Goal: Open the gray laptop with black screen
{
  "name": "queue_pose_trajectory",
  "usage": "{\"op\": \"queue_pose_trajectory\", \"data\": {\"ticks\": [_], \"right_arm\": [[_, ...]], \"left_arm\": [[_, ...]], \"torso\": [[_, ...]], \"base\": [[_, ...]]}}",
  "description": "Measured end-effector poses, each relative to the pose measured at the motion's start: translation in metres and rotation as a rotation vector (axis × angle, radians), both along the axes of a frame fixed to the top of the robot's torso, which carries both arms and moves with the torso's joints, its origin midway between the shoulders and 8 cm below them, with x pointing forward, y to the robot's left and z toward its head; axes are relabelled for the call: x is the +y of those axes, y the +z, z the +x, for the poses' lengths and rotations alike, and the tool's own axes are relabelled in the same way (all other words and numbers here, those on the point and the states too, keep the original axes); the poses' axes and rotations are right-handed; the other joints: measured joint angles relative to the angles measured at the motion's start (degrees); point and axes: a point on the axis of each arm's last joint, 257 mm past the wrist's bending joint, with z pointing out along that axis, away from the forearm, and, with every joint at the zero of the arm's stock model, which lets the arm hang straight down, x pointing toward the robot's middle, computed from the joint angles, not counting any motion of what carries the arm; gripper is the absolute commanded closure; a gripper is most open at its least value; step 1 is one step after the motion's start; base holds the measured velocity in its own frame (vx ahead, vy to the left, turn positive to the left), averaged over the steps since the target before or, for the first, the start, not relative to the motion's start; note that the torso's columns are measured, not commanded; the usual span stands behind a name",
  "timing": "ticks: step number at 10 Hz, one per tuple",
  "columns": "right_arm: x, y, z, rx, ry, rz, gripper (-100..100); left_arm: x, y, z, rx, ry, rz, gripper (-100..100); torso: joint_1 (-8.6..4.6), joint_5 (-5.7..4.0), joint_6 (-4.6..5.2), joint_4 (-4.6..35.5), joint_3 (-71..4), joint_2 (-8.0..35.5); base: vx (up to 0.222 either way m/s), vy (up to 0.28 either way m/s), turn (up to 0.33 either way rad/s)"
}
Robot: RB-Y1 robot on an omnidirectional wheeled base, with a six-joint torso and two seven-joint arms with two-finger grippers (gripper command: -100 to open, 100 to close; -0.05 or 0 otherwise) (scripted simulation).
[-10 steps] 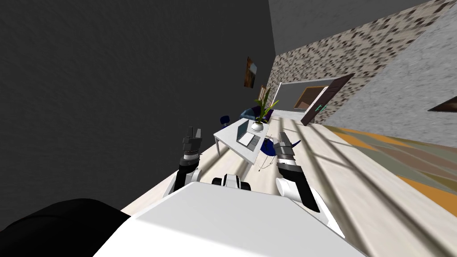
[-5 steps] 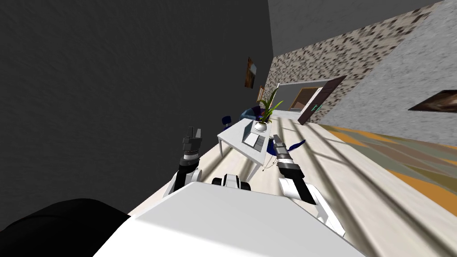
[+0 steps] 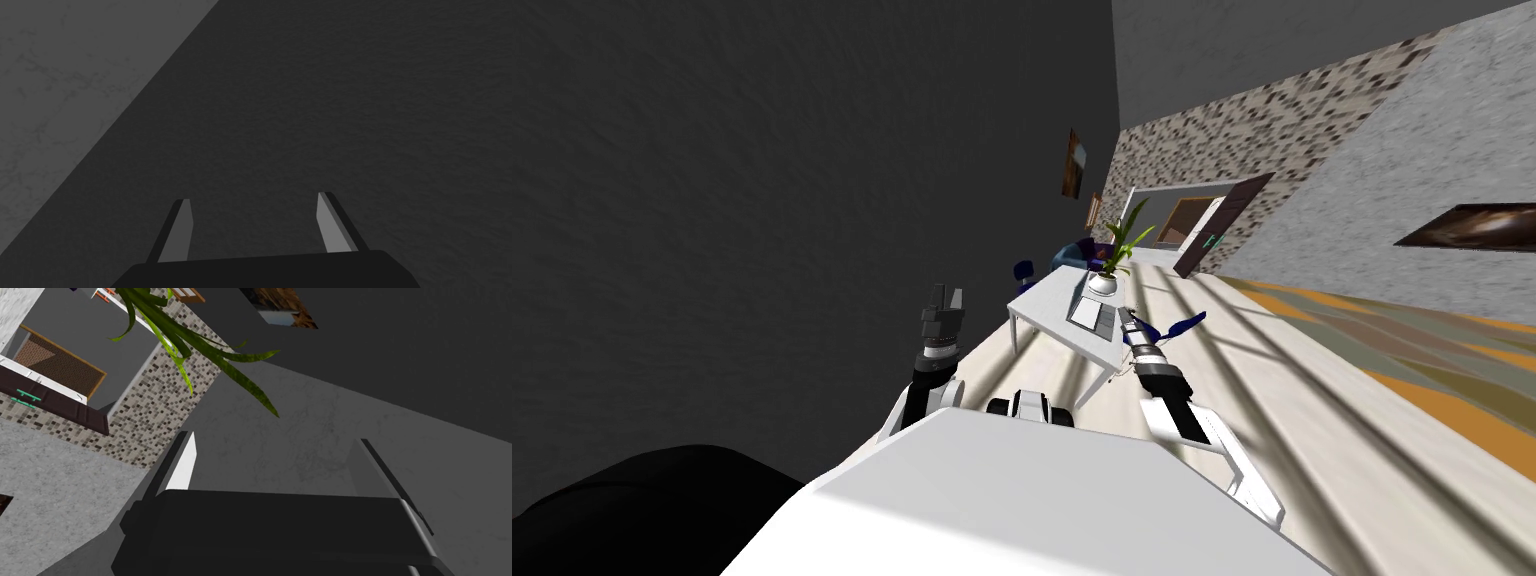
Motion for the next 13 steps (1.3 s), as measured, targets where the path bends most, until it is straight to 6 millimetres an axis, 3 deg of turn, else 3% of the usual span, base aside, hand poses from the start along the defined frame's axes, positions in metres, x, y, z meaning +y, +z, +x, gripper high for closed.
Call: {"op": "queue_pose_trajectory", "data": {"ticks": [4, 9, 13], "right_arm": [[-0.031, -0.032, 0.009, 0.113, -0.108, -0.231, -100], [-0.096, -0.066, 0.016, 0.264, -0.246, -0.524, -100], [-0.147, -0.080, 0.013, 0.365, -0.333, -0.718, -100]], "left_arm": [[0.000, 0.000, 0.000, 0.000, 0.000, 0.000, 0], [0.000, 0.000, 0.000, 0.000, 0.000, 0.000, 0], [0.000, 0.000, 0.000, 0.000, 0.000, 0.000, 0]], "torso": [[0.30, 0.08, 0.01, 0.02, 0.03, 0.05], [0.05, 0.00, 0.02, 0.01, 0.02, 0.03], [0.15, 0.03, 0.01, -0.01, -0.03, -0.03]], "base": [[0.037, 0.227, -0.065], [0.092, 0.232, -0.038], [0.138, 0.183, -0.015]]}}
